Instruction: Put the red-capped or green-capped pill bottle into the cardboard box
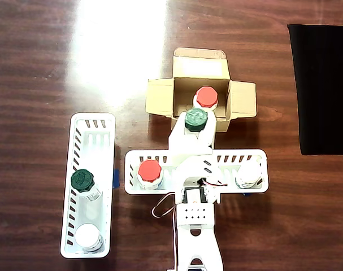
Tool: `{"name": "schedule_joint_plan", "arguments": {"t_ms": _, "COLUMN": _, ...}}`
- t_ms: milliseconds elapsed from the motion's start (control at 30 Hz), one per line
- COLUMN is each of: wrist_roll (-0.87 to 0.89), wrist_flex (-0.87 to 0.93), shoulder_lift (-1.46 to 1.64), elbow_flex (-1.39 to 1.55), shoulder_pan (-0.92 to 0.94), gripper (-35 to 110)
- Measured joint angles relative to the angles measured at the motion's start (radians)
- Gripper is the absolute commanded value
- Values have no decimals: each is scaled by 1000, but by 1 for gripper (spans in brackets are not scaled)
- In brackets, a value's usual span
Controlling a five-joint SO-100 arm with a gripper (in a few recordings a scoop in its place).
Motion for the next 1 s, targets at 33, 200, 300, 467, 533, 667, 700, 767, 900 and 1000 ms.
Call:
{"name": "schedule_joint_plan", "arguments": {"t_ms": 33, "wrist_roll": -6, "wrist_flex": 3, "shoulder_lift": -29, "elbow_flex": -28, "shoulder_pan": 2, "gripper": 0}}
{"name": "schedule_joint_plan", "arguments": {"t_ms": 200, "wrist_roll": -23, "wrist_flex": -15, "shoulder_lift": -198, "elbow_flex": -152, "shoulder_pan": -12, "gripper": 0}}
{"name": "schedule_joint_plan", "arguments": {"t_ms": 300, "wrist_roll": -32, "wrist_flex": -32, "shoulder_lift": -290, "elbow_flex": -222, "shoulder_pan": -21, "gripper": 0}}
{"name": "schedule_joint_plan", "arguments": {"t_ms": 467, "wrist_roll": -41, "wrist_flex": -35, "shoulder_lift": -425, "elbow_flex": -344, "shoulder_pan": -40, "gripper": 0}}
{"name": "schedule_joint_plan", "arguments": {"t_ms": 533, "wrist_roll": -41, "wrist_flex": -35, "shoulder_lift": -474, "elbow_flex": -391, "shoulder_pan": -52, "gripper": 0}}
{"name": "schedule_joint_plan", "arguments": {"t_ms": 667, "wrist_roll": -41, "wrist_flex": -37, "shoulder_lift": -591, "elbow_flex": -494, "shoulder_pan": -55, "gripper": 0}}
{"name": "schedule_joint_plan", "arguments": {"t_ms": 700, "wrist_roll": -41, "wrist_flex": -37, "shoulder_lift": -617, "elbow_flex": -525, "shoulder_pan": -54, "gripper": 0}}
{"name": "schedule_joint_plan", "arguments": {"t_ms": 767, "wrist_roll": -41, "wrist_flex": -37, "shoulder_lift": -680, "elbow_flex": -580, "shoulder_pan": -49, "gripper": 0}}
{"name": "schedule_joint_plan", "arguments": {"t_ms": 900, "wrist_roll": -38, "wrist_flex": -37, "shoulder_lift": -782, "elbow_flex": -689, "shoulder_pan": -52, "gripper": 0}}
{"name": "schedule_joint_plan", "arguments": {"t_ms": 1000, "wrist_roll": -32, "wrist_flex": -37, "shoulder_lift": -830, "elbow_flex": -749, "shoulder_pan": -57, "gripper": 0}}
